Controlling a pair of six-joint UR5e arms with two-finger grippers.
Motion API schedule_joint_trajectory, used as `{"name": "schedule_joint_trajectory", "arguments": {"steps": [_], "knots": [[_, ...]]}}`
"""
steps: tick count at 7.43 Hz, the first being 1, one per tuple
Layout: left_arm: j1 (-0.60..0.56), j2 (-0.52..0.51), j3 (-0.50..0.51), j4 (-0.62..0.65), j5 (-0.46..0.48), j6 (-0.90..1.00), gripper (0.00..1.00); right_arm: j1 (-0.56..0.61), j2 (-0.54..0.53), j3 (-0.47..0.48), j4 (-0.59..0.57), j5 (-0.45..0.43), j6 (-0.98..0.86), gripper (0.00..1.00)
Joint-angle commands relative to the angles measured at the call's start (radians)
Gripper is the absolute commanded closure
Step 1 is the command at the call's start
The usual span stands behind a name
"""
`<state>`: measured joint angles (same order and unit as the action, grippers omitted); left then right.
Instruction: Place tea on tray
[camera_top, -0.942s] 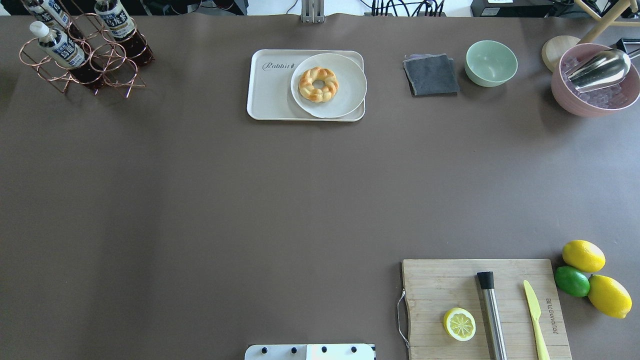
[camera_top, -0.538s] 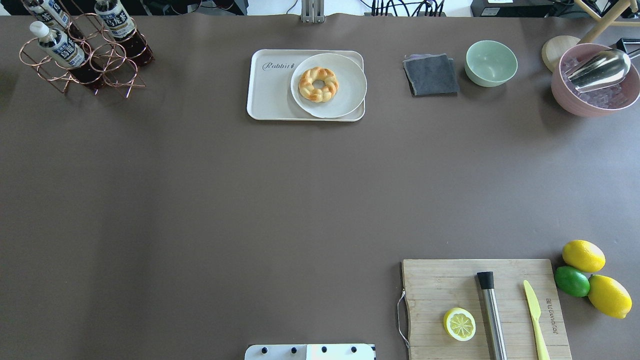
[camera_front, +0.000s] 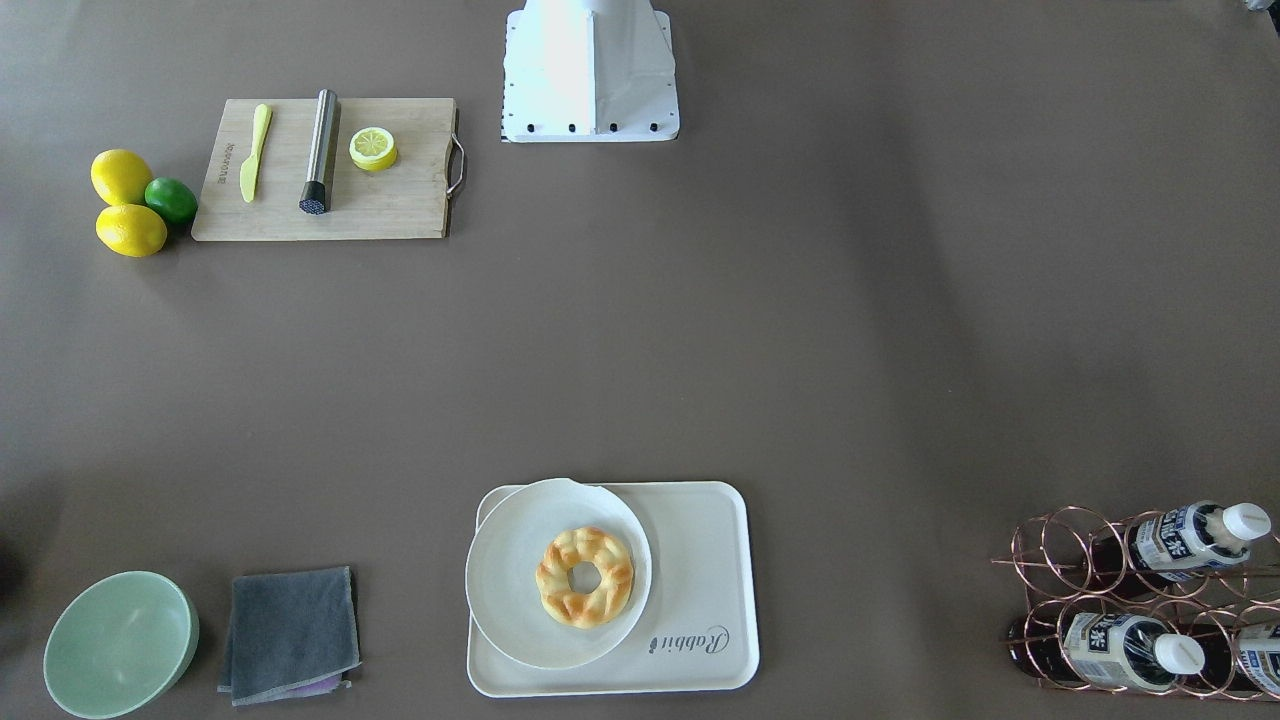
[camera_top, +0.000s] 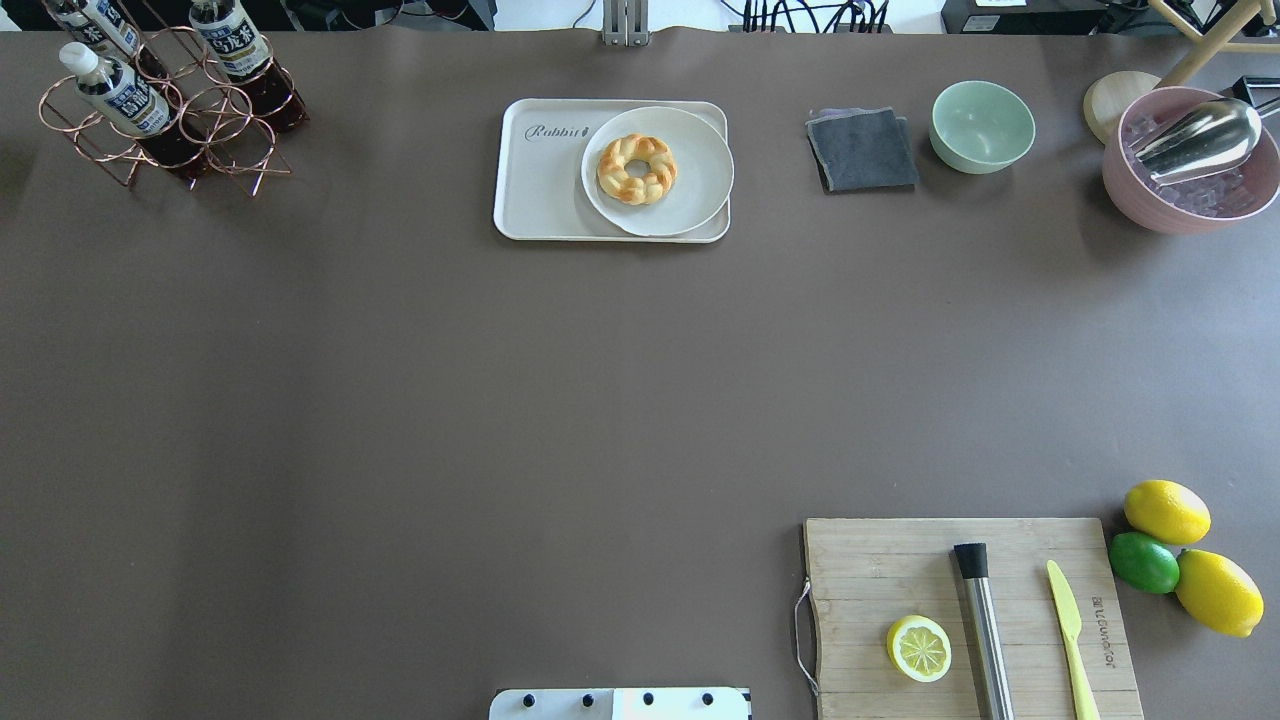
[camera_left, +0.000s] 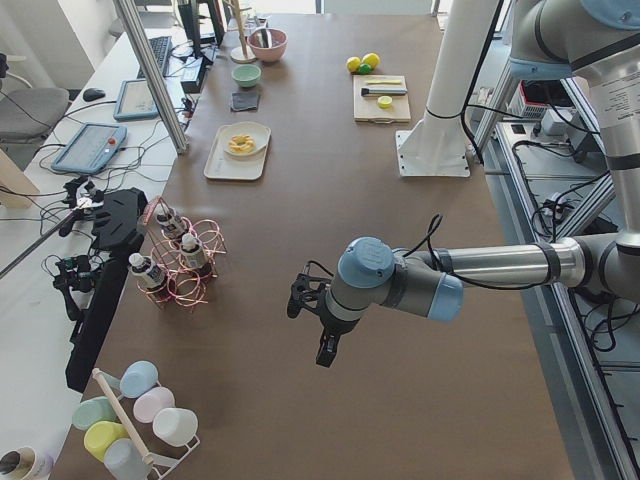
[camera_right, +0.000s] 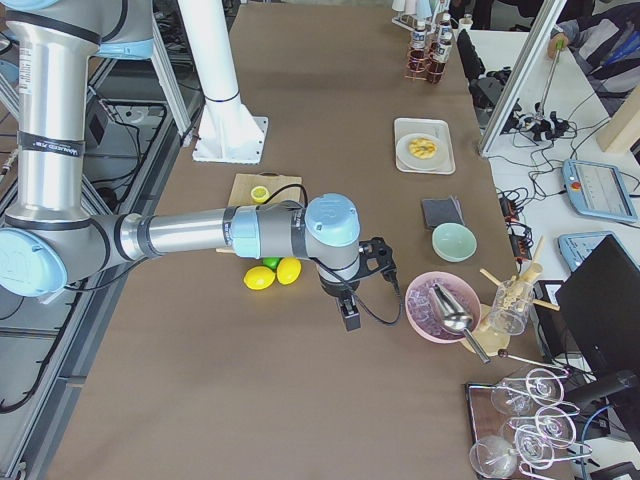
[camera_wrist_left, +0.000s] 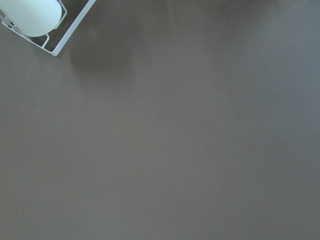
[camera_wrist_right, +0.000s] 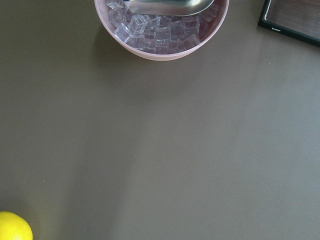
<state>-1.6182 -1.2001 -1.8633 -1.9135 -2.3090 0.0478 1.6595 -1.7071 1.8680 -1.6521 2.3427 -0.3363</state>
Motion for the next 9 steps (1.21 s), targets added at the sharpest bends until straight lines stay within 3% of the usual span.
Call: {"name": "schedule_joint_trajectory", "arguments": {"steps": [1, 9], "knots": [[0.003, -0.009, 0.000, -0.001, -0.001, 0.003, 0.03, -0.001, -0.002, 0.006, 0.000, 0.001, 0.002, 0.00], [0.006, -0.019, 0.006, 0.002, 0.000, 0.003, 0.03, -0.007, -0.002, 0.003, 0.000, 0.003, 0.002, 0.01]]}}
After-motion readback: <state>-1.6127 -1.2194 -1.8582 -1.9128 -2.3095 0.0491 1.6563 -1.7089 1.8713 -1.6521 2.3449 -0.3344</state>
